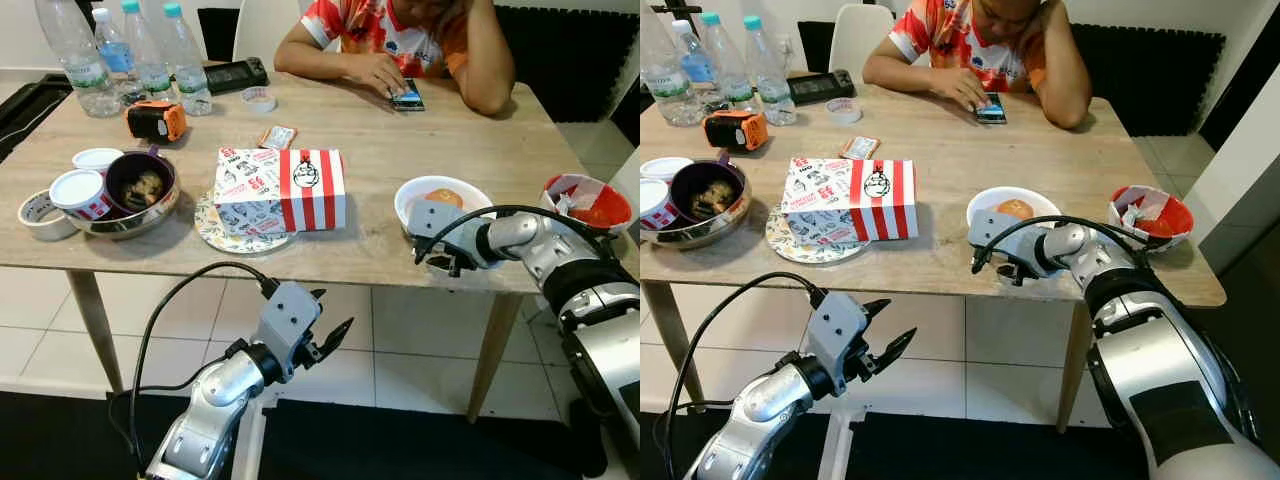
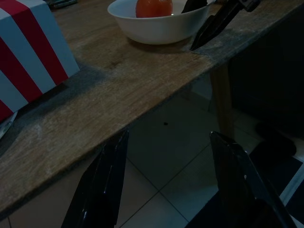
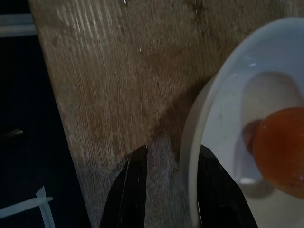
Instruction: Restocking fridge
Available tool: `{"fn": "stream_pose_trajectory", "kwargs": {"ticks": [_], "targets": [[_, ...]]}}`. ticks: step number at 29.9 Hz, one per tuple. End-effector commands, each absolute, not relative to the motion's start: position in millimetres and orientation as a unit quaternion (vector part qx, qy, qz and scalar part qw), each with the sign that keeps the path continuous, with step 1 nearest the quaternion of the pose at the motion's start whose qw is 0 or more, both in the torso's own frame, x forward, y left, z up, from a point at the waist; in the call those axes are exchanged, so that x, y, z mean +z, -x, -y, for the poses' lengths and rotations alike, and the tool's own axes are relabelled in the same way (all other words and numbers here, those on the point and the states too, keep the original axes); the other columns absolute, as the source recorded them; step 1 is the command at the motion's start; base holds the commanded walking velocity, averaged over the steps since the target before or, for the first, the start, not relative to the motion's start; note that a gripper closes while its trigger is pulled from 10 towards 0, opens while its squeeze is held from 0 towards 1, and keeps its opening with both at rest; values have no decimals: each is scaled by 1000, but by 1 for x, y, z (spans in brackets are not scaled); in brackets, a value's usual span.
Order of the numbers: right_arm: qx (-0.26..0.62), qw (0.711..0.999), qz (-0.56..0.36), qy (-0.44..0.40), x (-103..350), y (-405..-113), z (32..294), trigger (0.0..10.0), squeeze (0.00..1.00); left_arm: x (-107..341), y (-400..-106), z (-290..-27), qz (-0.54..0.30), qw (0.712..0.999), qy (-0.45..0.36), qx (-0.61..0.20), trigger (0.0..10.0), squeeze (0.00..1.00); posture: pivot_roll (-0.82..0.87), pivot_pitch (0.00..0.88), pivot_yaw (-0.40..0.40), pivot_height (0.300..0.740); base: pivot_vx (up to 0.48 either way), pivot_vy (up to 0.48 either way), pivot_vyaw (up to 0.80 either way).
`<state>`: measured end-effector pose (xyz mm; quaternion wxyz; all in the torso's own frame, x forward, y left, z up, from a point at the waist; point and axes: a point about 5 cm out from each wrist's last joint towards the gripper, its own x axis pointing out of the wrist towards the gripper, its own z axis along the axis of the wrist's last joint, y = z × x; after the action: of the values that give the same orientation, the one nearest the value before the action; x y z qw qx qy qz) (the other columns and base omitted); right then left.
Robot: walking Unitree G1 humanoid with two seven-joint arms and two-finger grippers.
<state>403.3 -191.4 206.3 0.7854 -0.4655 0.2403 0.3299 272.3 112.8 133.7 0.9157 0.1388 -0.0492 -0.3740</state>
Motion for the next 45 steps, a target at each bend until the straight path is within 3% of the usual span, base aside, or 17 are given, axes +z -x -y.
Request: {"fn": "stream_pose_trajectory", "kwargs": {"ticks": [1,2,3,4,34,38,45], "targets": [[331,783,-252,463,206,-402,196,4824,0,127,-271,-113,31,914,-140,-380,10000,0,-23,163,-59,740,0,0,0],[331,783,-252,463,206,-402,196,4824,0,127,-271,-113,31,914,-140,-380,10000,0,-23,163,-59,740,0,0,0],[332,783,-252,462,206,-402,197,3059,0,126,-271,-113,32,914,-140,-380,10000,0,-23,163,-59,740,0,0,0],[333,783,-253,461,206,-402,197,0,0,126,-271,-113,32,914,-140,-380,10000,0,-23,158,-59,740,0,0,0],[365,785,-216,451,214,-396,212,0,0,121,-285,-108,31,915,-141,-376,10000,0,-55,104,-31,740,0,0,0],[390,775,-206,453,214,-393,209,0,0,121,-285,-108,32,916,-139,-374,10000,0,-62,100,-29,740,0,0,0],[463,734,-162,470,221,-387,196,0,0,114,-286,-109,25,918,-138,-371,10000,0,-80,98,-27,740,0,0,0]]}}
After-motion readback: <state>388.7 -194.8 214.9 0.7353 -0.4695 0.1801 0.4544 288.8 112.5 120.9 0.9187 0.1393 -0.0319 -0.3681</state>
